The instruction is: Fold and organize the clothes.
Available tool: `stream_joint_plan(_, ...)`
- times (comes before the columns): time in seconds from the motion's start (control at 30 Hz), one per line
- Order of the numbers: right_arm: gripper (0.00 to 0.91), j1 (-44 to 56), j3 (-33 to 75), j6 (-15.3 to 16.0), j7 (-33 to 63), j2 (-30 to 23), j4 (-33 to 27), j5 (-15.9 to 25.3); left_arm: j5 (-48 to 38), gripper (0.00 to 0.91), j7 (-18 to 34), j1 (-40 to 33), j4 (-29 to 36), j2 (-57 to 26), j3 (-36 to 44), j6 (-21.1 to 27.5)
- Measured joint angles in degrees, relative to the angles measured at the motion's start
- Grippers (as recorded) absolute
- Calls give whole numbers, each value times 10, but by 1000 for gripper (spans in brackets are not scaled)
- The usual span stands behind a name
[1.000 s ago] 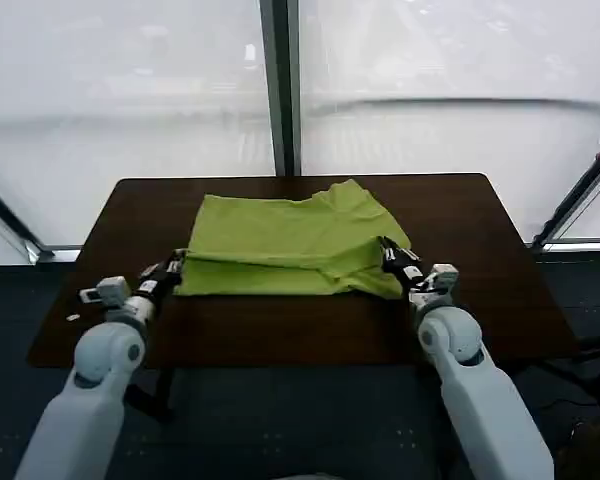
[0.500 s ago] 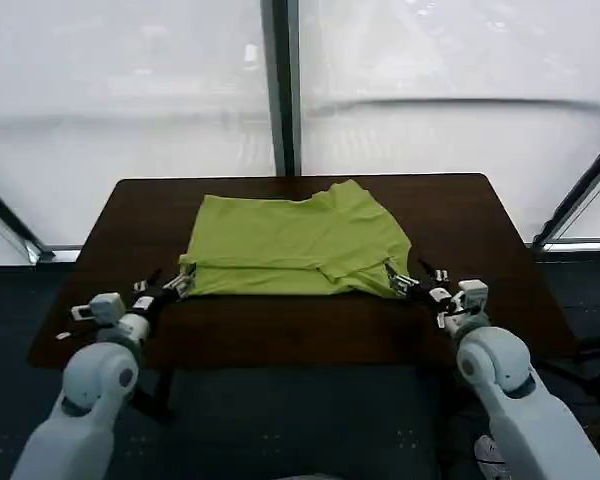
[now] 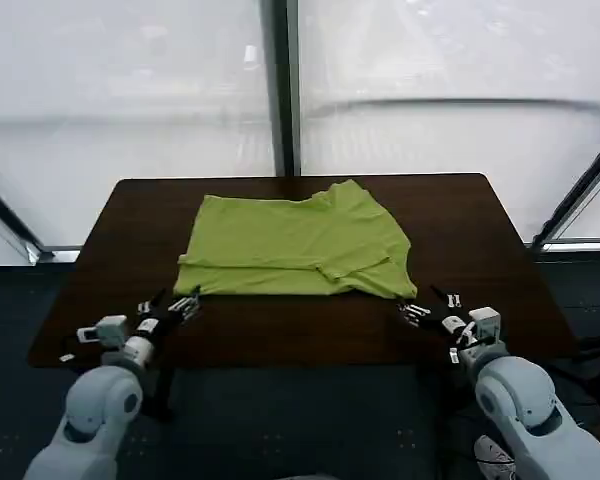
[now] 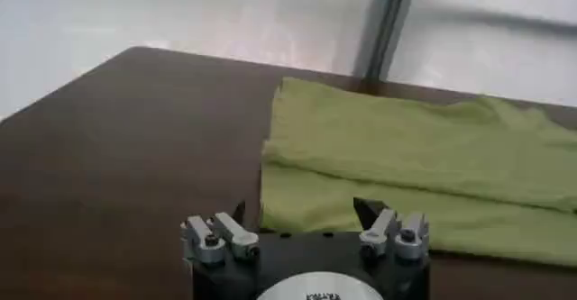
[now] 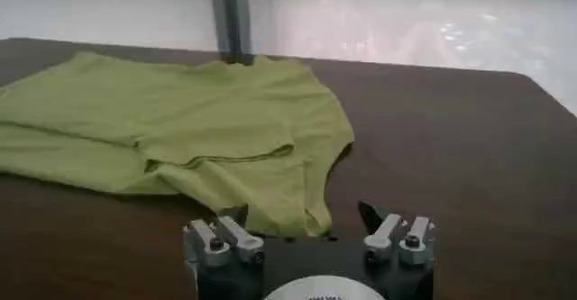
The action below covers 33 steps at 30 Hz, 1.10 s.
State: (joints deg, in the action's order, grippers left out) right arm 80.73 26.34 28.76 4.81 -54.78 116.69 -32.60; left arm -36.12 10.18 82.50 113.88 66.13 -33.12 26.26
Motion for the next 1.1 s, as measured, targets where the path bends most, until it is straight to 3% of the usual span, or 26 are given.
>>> stream_joint_plan(0.2,770,-5,-9,-4,-6,-7,-6,14,-1,722,-3,-2,-19,1,2,-5)
stream_joint_plan(0.23,712,-7,-12,-5,-7,-8,-7,16,-1,663,-4,-2,-21,1,2,-5)
stream_joint_plan(0.3,575,-9,-15,-5,-9,-9,-9,19,0,507,-4,-2,-23,1,2,-5)
stream_joint_plan(0.33,410,-10,-17,-5,-10,-9,-10,20,0,410,-4,-2,-24,1,3,-6)
stream_joint_plan(0.37,78,-11,-17,-6,-10,-9,-10,21,0,244,-4,-2,-25,1,3,-7)
stream_joint_plan(0.43,10,-12,-18,-8,-10,-9,-12,21,-1,146,-3,-3,-25,1,3,-8)
stream_joint_plan(0.67,0,-13,-19,-9,-13,-9,-18,22,-3,127,-4,-5,-31,2,4,-10)
stream_joint_plan(0.73,0,-12,-19,-9,-13,-8,-19,22,-4,0,-4,-5,-31,3,4,-12)
stream_joint_plan(1.1,0,5,-6,8,5,22,0,-11,1,0,7,25,4,1,-12,-9)
